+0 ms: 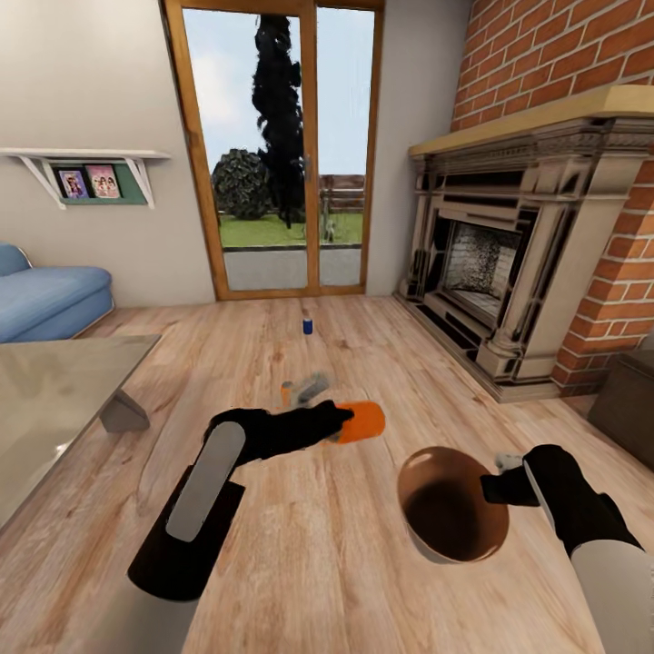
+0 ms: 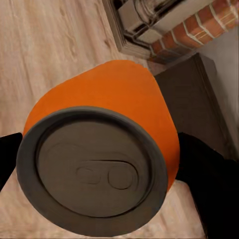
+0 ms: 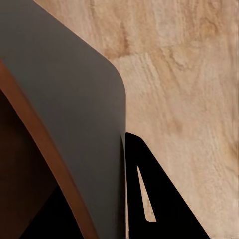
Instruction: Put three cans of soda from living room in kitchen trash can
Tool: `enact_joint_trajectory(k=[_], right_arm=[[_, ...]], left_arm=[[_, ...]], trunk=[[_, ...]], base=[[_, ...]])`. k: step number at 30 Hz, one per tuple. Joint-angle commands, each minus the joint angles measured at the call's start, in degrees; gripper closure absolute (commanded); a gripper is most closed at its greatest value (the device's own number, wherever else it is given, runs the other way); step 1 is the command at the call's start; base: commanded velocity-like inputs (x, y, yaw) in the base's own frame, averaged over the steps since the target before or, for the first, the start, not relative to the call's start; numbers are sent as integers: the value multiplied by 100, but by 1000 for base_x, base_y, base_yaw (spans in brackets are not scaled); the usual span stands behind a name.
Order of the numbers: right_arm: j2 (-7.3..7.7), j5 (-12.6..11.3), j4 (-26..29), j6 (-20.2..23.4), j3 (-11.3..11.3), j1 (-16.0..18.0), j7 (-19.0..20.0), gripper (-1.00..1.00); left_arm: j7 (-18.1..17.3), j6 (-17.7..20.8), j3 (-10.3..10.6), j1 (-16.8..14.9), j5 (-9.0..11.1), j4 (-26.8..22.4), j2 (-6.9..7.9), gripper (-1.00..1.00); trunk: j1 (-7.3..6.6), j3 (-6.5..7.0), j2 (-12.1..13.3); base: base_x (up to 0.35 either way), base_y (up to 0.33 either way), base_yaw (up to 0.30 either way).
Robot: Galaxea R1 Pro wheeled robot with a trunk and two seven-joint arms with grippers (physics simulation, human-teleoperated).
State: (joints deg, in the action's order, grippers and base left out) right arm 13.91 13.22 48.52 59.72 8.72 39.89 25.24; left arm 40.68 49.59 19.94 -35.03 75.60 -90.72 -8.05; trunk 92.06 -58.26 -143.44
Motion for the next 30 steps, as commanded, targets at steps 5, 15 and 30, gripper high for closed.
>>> enact_joint_trajectory(k=[5,15,30], right_arm=[[-20,-173,-151,28,-2,97,-138,100],[-148,-154,-182,28,-16,115,-175,100],[-774,-91,-179,28,-70,98,-201,100]], left_arm=[[376,117,499,-310,1257,217,-42,100],[427,117,1370,-1008,2152,2211,-161,100],[422,94,1634,-1151,2170,2893,-163,100]], trunk=[[0,0,0],[0,0,0],[0,0,0]], base=[[2,0,0],[0,0,0],[0,0,0]])
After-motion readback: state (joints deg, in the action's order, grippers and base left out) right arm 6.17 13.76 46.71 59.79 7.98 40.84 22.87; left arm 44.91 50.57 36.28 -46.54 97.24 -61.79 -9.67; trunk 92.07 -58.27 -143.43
